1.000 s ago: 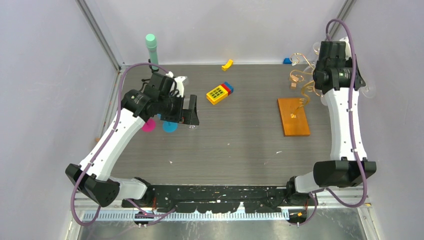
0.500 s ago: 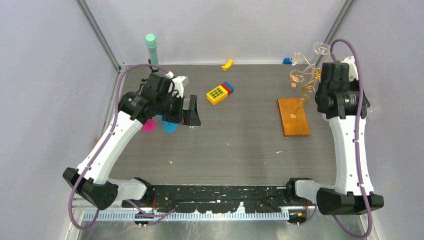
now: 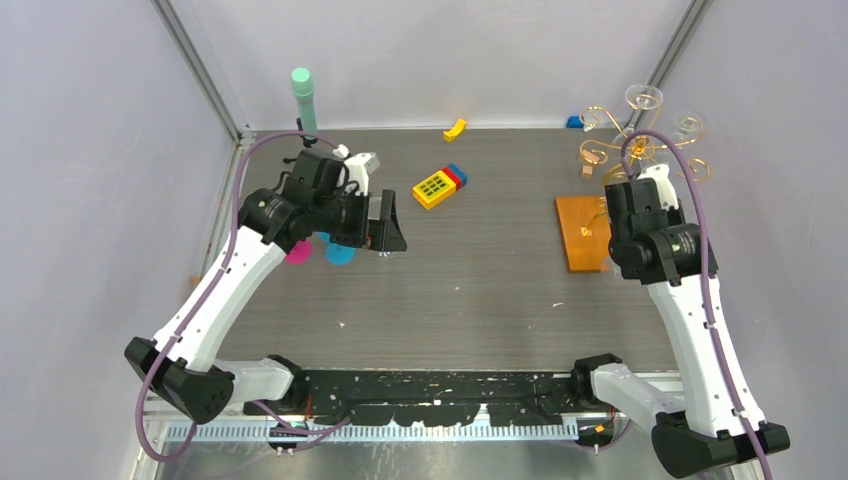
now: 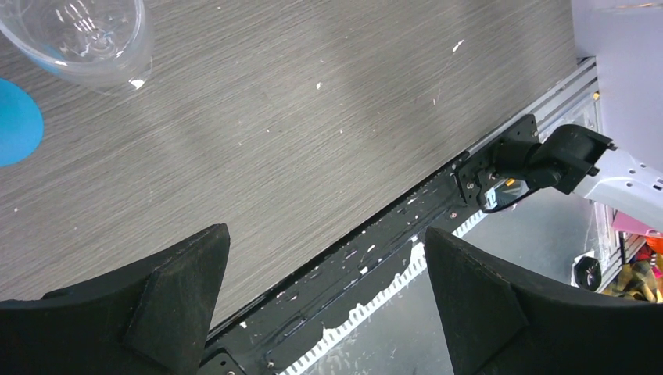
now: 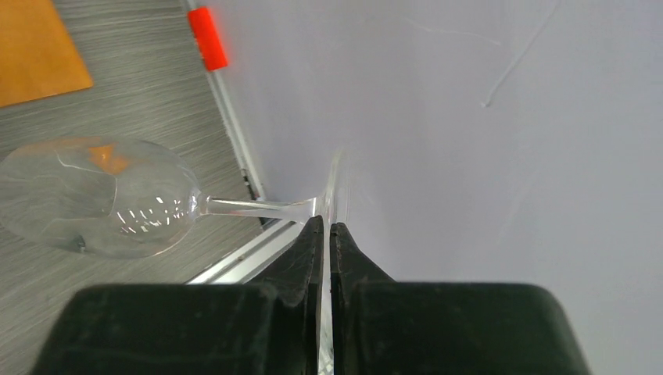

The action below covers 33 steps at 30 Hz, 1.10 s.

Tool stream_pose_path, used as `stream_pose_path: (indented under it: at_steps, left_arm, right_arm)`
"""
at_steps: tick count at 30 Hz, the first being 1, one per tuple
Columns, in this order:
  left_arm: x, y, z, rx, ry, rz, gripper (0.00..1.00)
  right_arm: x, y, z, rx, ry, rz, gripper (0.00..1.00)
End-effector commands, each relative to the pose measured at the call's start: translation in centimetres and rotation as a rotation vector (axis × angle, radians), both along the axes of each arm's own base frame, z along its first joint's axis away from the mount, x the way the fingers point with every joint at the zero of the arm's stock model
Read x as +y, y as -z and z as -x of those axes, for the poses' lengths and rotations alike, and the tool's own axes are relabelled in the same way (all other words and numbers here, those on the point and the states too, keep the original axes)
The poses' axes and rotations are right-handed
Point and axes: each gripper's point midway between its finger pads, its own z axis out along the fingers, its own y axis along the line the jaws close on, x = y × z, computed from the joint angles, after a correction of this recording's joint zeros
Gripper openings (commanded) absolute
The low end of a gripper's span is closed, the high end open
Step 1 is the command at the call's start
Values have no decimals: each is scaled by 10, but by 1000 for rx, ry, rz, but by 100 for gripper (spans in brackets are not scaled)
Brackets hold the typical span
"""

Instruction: Take the wine glass off the wine glass rack

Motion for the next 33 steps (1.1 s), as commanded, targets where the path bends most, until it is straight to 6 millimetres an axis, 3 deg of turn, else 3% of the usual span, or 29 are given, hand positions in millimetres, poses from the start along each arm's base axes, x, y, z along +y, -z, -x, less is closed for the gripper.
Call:
stream_pose_path:
  at_steps: [1, 5, 10, 13, 19, 22, 28, 33]
  left_arm:
    - [-11, -20, -1, -61, 19, 90, 98]
    - [-16, -24, -2, -65, 25, 120, 98]
    - [-27, -28, 1, -56, 45, 196, 98]
    - [-35, -32, 3, -41, 61, 261, 98]
    - [-47, -44, 11, -28, 90, 372, 98]
    - [-50, -55, 14, -43, 99, 421, 98]
    - [-56, -79, 20, -72, 114, 537, 99]
    - [-58, -85, 20, -70, 118, 570, 95]
  right_arm:
    - [18, 7, -3, -99, -57, -127, 0]
    - [44, 12, -12, -173, -161, -289, 0]
    - [103, 17, -28, -302, -364, -616, 0]
    - [143, 9, -37, -375, -513, -802, 0]
    - [200, -10, -48, -489, -670, -1096, 0]
    - [217, -23, -56, -558, -722, -1196, 0]
    - [240, -28, -64, -614, -749, -1362, 0]
    - [246, -25, -69, -625, -744, -1406, 0]
